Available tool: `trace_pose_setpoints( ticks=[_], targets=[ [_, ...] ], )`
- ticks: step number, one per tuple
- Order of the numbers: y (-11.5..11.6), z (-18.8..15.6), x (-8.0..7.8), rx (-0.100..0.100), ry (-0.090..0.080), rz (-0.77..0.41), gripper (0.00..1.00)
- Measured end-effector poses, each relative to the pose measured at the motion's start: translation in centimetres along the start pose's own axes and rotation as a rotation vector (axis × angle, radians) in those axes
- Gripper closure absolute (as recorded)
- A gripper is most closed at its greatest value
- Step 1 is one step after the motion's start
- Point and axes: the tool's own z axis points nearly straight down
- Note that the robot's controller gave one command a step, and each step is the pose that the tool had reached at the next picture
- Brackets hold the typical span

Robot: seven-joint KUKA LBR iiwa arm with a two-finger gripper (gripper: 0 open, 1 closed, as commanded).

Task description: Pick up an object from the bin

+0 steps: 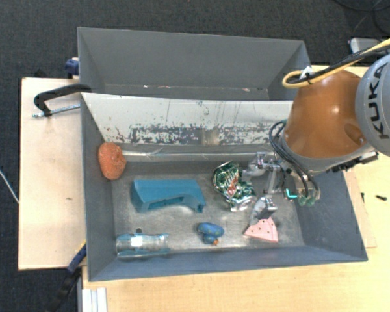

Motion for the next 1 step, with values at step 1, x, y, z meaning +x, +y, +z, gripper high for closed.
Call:
trace_pose_setpoints(
  ticks=[1],
  targets=[
    [0.00, -0.40, -0.19, 0.000, -0.009, -0.001, 0.00]
  ],
)
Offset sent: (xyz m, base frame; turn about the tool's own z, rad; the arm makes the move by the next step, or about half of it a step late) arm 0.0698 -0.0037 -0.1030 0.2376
